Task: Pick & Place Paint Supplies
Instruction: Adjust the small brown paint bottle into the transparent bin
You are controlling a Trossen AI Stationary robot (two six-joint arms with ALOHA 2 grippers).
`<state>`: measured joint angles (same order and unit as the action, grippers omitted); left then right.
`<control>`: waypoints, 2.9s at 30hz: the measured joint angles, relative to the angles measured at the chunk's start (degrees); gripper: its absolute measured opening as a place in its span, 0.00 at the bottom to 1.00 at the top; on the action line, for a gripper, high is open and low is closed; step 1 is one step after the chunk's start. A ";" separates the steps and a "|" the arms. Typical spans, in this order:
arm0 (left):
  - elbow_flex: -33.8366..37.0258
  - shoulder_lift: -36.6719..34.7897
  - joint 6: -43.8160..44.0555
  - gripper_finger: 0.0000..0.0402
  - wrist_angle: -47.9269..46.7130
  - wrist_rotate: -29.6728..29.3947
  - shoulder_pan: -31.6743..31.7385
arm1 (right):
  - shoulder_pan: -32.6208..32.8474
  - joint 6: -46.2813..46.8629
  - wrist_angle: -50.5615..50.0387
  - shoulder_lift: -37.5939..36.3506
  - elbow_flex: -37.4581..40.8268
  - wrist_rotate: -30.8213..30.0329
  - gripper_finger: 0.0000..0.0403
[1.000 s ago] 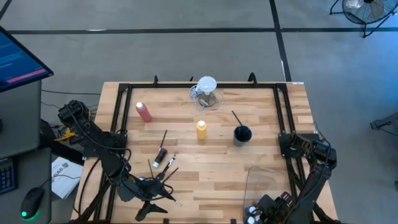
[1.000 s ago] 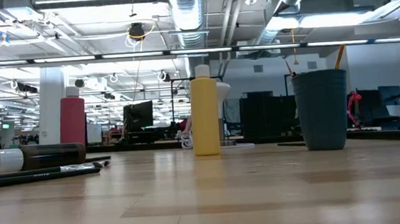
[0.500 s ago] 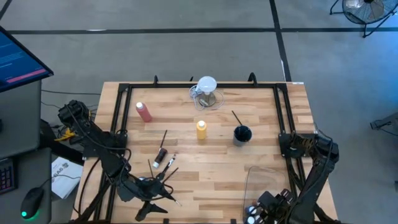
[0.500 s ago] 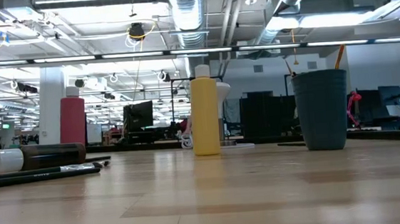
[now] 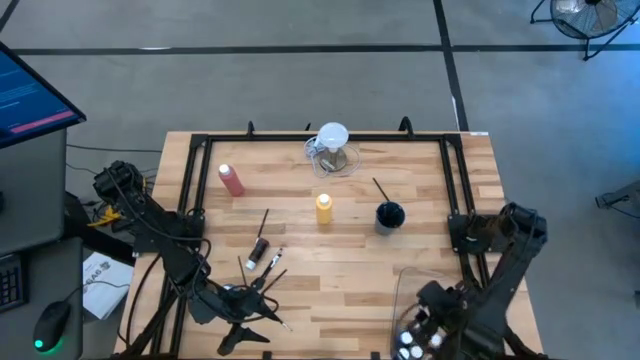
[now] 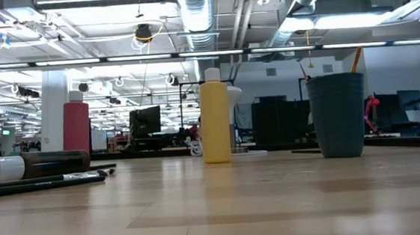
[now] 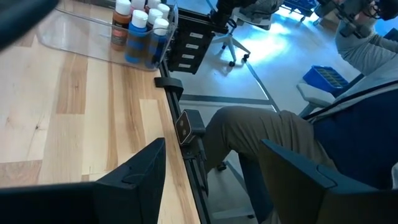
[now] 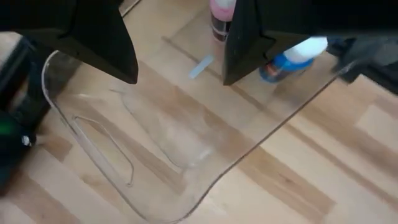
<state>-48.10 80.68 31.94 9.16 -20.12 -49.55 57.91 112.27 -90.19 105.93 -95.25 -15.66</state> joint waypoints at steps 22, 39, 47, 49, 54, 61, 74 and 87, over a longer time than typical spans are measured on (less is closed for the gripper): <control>0.00 0.00 -6.33 0.53 3.15 -0.01 0.02 | -5.81 -16.57 20.69 0.22 0.34 6.67 0.56; 0.00 -0.16 -7.72 0.53 5.55 0.09 2.36 | -7.37 -21.60 31.38 0.24 0.34 9.56 0.56; -0.02 -3.91 -7.69 0.53 6.63 -1.05 7.95 | -10.31 -16.11 14.96 0.20 0.34 15.92 0.35; -0.04 -4.46 -7.51 0.53 6.50 -1.16 9.11 | -10.99 -17.26 14.10 0.18 0.34 16.04 0.25; -0.04 -4.22 -7.58 0.53 6.29 -0.31 8.63 | -12.57 -17.90 10.32 -0.37 0.29 17.89 0.03; -0.04 -4.20 -7.57 0.53 6.36 0.48 4.91 | -12.72 -16.41 4.57 -0.35 0.29 19.05 0.01; -0.04 -4.20 -7.56 0.53 6.48 0.30 3.34 | -12.98 -17.09 0.71 -4.04 0.43 14.05 0.00; -0.04 -4.20 -7.04 0.53 6.44 -1.73 1.40 | -9.75 -8.90 30.59 -12.28 25.71 17.31 0.00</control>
<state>-48.14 76.49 24.91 15.59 -21.85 -48.16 48.16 103.37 -59.60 93.64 -69.54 1.66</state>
